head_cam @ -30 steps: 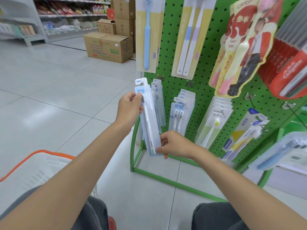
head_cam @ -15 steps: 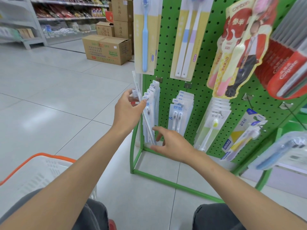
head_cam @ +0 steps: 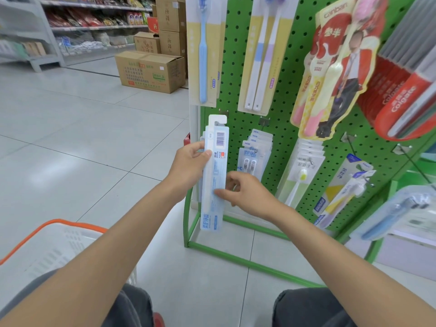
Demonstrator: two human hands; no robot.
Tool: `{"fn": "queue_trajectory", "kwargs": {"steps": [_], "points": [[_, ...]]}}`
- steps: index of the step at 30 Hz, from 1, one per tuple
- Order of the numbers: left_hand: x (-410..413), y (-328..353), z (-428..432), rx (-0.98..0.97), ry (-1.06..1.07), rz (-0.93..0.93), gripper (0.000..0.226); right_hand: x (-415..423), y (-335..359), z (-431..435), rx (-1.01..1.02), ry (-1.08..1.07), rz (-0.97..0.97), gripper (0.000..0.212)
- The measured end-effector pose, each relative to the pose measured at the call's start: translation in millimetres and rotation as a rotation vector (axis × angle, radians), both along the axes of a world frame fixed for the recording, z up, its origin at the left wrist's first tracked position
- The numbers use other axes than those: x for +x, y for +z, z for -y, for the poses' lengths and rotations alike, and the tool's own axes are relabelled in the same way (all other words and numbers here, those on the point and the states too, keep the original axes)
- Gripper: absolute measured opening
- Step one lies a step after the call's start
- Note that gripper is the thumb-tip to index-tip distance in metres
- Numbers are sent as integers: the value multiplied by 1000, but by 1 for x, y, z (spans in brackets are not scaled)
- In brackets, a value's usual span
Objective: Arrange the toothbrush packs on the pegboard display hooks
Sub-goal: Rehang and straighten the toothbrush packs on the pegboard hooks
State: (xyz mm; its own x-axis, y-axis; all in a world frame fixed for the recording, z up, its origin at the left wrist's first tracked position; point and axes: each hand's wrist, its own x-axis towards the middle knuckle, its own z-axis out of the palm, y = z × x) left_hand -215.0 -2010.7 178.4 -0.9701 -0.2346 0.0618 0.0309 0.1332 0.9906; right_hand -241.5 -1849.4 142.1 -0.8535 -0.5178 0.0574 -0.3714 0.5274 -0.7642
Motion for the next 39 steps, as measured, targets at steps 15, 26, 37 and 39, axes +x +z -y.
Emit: {"fn": "queue_trajectory", "kwargs": {"steps": [15, 26, 37, 39], "points": [[1, -8, -9, 36, -243, 98, 20, -12, 48, -13, -407, -228, -62, 17], [-1, -10, 0, 90, -421, 144, 37, -19, 55, -3, -640, -159, 218, 13], [-11, -29, 0, -303, -4, -108, 36, -19, 63, 9, -332, -200, -29, 42], [-15, -31, 0, -297, -19, -114, 41, -20, 66, 10, -232, -243, -177, 42]]}}
